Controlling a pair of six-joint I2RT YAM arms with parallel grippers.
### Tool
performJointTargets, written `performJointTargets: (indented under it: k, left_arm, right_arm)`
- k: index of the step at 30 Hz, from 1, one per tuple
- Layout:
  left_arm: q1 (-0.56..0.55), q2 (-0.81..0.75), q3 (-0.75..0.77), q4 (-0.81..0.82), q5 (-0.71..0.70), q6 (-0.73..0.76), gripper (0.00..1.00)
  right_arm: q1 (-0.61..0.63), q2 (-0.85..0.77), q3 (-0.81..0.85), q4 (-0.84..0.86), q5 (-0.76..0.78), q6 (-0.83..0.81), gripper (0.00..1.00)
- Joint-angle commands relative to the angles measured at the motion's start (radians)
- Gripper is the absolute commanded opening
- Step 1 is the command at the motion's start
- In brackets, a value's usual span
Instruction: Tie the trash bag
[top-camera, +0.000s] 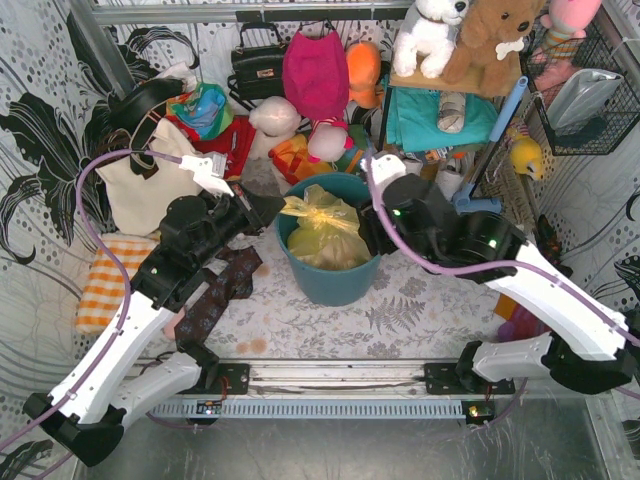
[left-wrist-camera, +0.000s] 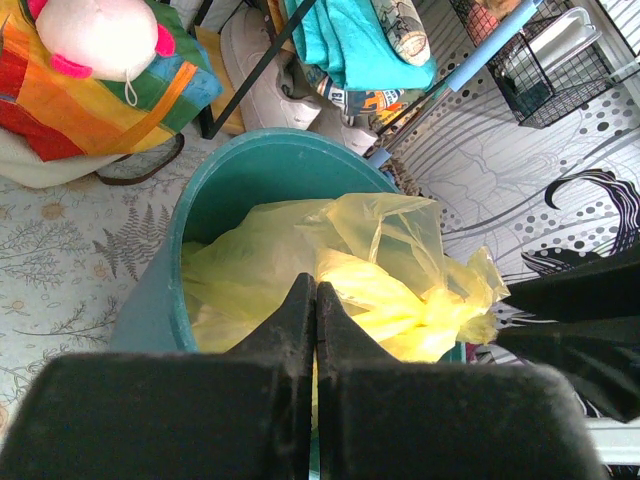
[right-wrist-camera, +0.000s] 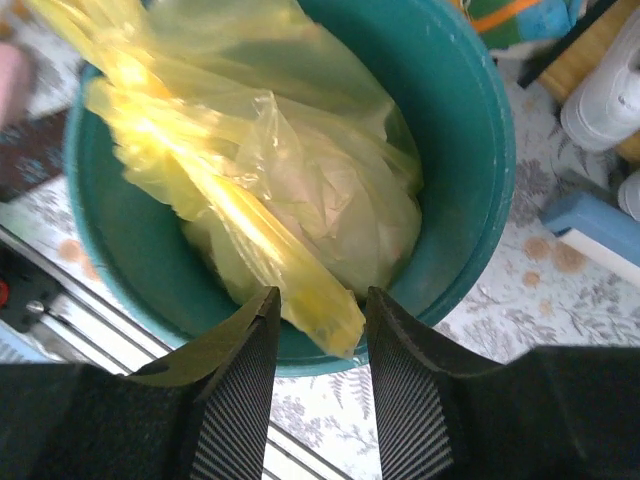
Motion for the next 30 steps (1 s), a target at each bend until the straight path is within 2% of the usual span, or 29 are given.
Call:
performJointTargets:
  k: [1, 9, 19, 30]
  left_arm:
    - [0.003, -0.015, 0.009, 0.058, 0.004, -0.004, 0.00]
    - [0.004, -0.016, 0.015, 0.052, 0.004, -0.001, 0.00]
    - [0.003, -0.014, 0.015, 0.054, 0.003, -0.004, 0.00]
    - [0.004, -0.010, 0.021, 0.054, 0.007, -0.008, 0.00]
  right_arm:
    - [-0.002, 0.048, 0.034, -0.084, 0.056, -0.059, 0.41]
    - [-0.002, 0.064, 0.038, -0.101, 0.119, -0.071, 0.39]
    - [-0.003, 0.083, 0.085, -0.083, 0.093, -0.120, 0.39]
    - [-0.003, 0.084, 0.021, -0.044, -0.006, -0.222, 0.42]
